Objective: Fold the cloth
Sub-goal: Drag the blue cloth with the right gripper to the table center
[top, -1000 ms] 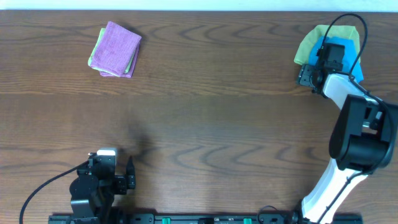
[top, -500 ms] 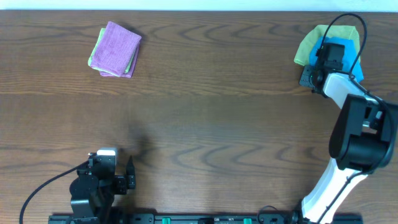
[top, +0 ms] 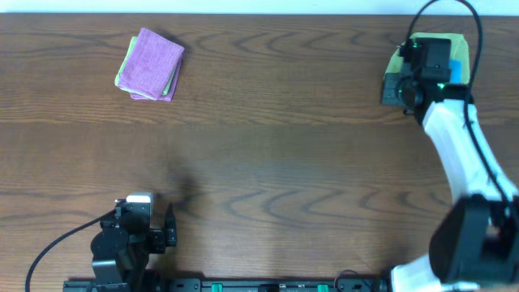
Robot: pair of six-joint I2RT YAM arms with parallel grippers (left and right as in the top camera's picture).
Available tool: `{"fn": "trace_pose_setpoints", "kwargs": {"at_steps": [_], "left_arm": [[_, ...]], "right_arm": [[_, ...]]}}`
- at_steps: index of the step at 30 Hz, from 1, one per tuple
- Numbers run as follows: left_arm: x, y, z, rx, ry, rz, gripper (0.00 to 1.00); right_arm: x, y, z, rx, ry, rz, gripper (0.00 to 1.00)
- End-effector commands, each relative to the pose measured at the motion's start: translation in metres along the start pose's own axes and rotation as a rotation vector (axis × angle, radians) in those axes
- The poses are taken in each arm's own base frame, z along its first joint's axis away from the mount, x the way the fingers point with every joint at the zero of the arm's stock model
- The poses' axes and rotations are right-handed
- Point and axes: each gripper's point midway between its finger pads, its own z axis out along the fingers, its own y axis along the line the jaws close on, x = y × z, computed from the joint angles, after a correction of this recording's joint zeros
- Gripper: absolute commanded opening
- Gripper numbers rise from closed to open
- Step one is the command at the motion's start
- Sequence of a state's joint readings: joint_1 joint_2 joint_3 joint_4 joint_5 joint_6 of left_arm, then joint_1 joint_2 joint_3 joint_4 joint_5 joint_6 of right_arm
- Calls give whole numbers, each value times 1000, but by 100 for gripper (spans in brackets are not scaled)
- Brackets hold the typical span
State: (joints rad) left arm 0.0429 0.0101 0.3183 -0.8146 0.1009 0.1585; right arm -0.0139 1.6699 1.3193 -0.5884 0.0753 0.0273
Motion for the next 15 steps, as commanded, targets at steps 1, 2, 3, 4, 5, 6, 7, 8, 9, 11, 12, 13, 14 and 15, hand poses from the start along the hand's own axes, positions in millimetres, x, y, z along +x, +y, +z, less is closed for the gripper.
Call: {"fn": "trace_pose_setpoints", "kwargs": {"at_steps": [1,2,3,4,5,6,7,8,9,11,12,13,14,15], "left_arm": [[1,0,0,-4,-1,16,95],[1,0,0,-4,-1,16,95],[1,0,0,-4,-1,16,95],[1,0,0,-4,-1,16,95],[1,0,0,-4,-1,16,95],[1,0,0,-4,-1,16,95],[1,0,0,-4,-1,16,95],[1,0,0,-4,-1,16,95],[1,0,0,-4,-1,16,95],[1,0,0,-4,-1,16,95],[1,0,0,-4,-1,16,95],[1,0,0,-4,-1,16,95],[1,0,0,-4,-1,16,95],[1,0,0,-4,-1,16,95]], "right_arm": [[-2,37,-32,-66,-29,-97,1],[0,47,-40,-81,-30,-116,1],[2,59,-48,-102,-33,-139,1],[5,71,-57,-122,-35,-165,1],[8,79,-63,-137,-36,-181,1],[11,92,-71,-162,-37,-206,1],[15,105,-78,-188,-39,-224,1],[19,119,-85,-217,-39,-242,1],[23,133,-92,-249,-41,-260,1],[31,161,-103,-317,-45,-291,1],[34,174,-107,-348,-48,-302,1],[38,191,-113,-391,-51,-315,1],[42,205,-119,-430,-56,-325,1],[44,218,-125,-464,-65,-336,1]]}}
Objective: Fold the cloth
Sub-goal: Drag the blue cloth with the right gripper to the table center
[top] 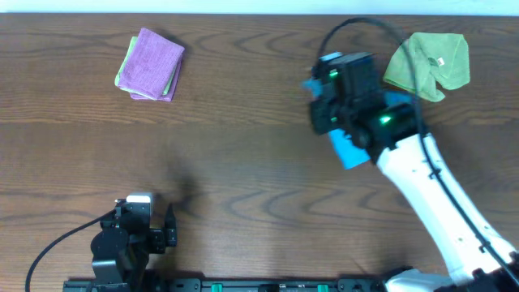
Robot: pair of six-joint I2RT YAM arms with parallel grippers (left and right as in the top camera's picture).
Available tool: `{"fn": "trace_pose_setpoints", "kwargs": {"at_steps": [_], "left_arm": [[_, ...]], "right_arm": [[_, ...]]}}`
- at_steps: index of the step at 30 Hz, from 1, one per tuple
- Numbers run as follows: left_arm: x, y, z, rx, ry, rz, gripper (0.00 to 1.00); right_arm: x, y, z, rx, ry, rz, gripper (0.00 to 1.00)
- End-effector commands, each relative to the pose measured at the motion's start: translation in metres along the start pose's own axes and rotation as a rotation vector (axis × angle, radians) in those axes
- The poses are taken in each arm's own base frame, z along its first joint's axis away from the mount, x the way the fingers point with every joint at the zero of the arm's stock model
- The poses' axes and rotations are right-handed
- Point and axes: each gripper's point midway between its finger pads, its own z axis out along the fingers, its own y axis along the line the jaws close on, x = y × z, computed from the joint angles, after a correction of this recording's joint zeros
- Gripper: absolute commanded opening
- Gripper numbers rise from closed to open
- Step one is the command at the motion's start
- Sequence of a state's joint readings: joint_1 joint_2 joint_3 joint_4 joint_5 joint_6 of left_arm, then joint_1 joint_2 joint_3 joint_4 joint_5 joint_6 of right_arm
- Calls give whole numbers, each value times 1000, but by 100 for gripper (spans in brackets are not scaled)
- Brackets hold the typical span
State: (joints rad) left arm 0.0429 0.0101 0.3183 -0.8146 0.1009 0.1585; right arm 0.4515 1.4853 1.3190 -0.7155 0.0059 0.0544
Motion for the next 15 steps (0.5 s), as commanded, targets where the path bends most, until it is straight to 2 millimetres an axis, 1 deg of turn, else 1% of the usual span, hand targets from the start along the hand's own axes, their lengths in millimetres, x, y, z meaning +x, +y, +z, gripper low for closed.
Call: {"fn": "trace_pose_setpoints", "kwargs": {"at_steps": [1,4,7,10,11,12,13,14,15], "left_arm": [[1,0,0,-4,-1,16,95],[1,0,0,-4,-1,16,95],[1,0,0,-4,-1,16,95],[1,0,0,-4,-1,16,95],[1,0,0,-4,-1,16,95],[1,0,0,-4,-1,16,95],[1,0,0,-4,-1,16,95],[1,0,0,-4,-1,16,95],[1,0,0,-4,-1,16,95]], "right_arm": [[-7,50,-8,-129,-39,-13,1],[-12,80,-11,-181,-70,-55,1],[-9,107,-10,-226,-73,-98,2],[1,141,-5,-324,-45,-142,13],[4,155,-5,-376,-37,-158,14],[7,169,-5,-431,-34,-183,19],[11,190,-8,-513,-34,-232,28],[14,203,-9,-557,-35,-258,36],[16,209,-10,-570,-34,-268,39]]}}
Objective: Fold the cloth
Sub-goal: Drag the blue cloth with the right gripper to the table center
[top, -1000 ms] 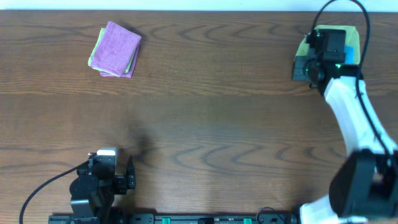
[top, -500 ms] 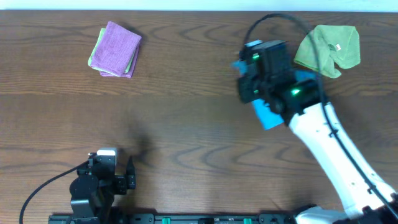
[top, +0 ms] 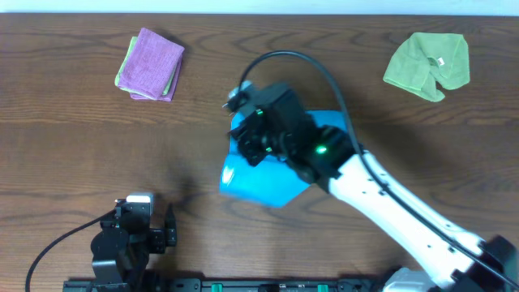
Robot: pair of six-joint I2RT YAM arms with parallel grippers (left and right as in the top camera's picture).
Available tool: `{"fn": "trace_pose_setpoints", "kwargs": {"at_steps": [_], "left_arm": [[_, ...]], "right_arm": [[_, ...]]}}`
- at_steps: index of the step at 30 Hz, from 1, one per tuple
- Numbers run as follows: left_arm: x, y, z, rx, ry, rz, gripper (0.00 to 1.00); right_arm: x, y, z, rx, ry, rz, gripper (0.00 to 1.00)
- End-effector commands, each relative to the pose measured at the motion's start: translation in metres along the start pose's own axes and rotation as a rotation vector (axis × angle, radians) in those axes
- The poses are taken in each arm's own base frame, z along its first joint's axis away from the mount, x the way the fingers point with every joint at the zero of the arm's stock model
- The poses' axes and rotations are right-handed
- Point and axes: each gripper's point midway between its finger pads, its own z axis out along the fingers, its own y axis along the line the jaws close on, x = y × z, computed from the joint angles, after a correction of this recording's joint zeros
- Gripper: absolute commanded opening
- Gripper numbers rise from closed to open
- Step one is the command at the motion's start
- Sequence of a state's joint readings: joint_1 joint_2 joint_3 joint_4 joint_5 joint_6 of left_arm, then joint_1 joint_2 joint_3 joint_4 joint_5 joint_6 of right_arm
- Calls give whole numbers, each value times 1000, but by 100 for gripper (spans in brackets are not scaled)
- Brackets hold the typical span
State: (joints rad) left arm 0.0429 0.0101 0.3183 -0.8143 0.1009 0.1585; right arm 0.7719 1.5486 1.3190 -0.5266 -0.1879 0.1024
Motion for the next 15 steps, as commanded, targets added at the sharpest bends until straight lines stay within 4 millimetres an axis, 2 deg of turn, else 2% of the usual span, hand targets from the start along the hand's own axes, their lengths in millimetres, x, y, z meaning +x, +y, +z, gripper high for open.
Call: {"fn": "trace_pose_setpoints", "kwargs": {"at_steps": [1,2,3,4,6,12,15], "left_arm": [[1,0,0,-4,-1,16,95],[1,0,0,-4,-1,16,95],[1,0,0,-4,-1,16,95],[1,0,0,-4,-1,16,95],[1,0,0,-4,-1,16,95],[1,0,0,-4,-1,16,95],[1,0,0,-4,-1,16,95]], "right_arm": [[9,42,11,-158,36,-63,41],[10,42,13,-142,38,-67,43],[11,40,13,-120,41,-70,55],[12,35,14,-93,42,-69,61],[13,20,12,-15,49,-51,68],[27,-23,-3,118,105,91,77],[34,-39,-13,139,131,141,88]]}}
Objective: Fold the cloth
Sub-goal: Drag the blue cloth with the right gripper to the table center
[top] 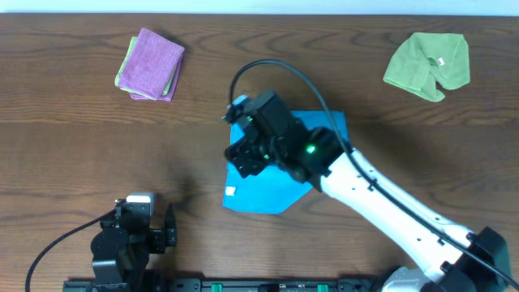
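Note:
A blue cloth (268, 193) lies spread in the middle of the table, partly under my right arm. Its white tag shows at the lower left corner. My right gripper (243, 142) sits over the cloth's left part; the wrist body hides its fingers, so whether they hold the cloth cannot be told. My left gripper (169, 231) rests at the front left edge, far from the cloth, its fingers hard to read.
A folded purple cloth on a green one (150, 65) lies at the back left. A crumpled green cloth (427, 63) sits at the back right. The right arm (389, 219) stretches diagonally from the front right corner.
The right gripper has shifted slightly left and toward the front. The blue cloth now lies flatter and reaches further toward the front edge, with its white tag showing.
The right gripper was at the back right pile, over blue and green cloths. Then it was left of the pile with the blue cloth bunched beneath it, the green one left behind. Later the blue cloth was at the table's middle, and now it lies spread there.

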Robot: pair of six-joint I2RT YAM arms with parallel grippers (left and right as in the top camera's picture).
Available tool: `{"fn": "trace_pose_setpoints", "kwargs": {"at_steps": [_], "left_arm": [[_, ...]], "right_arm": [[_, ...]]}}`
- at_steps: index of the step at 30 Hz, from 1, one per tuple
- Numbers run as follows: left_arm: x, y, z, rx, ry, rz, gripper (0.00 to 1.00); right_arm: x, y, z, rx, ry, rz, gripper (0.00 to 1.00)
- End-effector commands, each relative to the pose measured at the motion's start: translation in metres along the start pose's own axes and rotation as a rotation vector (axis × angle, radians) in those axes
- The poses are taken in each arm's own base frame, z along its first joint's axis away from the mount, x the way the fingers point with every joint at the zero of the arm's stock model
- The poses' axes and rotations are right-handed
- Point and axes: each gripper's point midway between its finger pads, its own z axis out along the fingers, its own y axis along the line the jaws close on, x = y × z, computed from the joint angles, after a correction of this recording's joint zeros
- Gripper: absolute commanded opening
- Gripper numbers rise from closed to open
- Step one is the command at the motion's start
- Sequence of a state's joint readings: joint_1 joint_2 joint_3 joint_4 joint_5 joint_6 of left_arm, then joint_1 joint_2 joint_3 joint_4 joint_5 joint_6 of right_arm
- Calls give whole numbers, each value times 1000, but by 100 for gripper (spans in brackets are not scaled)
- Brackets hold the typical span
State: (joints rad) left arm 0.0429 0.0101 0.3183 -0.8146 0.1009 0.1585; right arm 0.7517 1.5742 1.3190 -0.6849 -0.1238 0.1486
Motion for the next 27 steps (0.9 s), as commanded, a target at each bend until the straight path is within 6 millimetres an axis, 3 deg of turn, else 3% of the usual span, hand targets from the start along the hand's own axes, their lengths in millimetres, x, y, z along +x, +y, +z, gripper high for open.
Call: {"fn": "trace_pose_setpoints", "kwargs": {"at_steps": [1,2,14,17,21,27], "left_arm": [[1,0,0,-4,-1,16,95],[1,0,0,-4,-1,16,95],[1,-2,0,11,-1,3,95],[-4,1,0,-5,-20,2,95],[-21,-21,-2,125,-89,-34,95],[-30,-47,-11,293,-65,-155,95]], "right_arm": [[-4,-19,-20,37,-27,68,95],[-2,-23,-23,43,-19,77,99],[28,-53,-74,78,-7,174,99],[47,-57,-83,60,-10,206,99],[72,-60,-88,34,-6,244,99],[104,-70,-90,51,4,325,99]]}}
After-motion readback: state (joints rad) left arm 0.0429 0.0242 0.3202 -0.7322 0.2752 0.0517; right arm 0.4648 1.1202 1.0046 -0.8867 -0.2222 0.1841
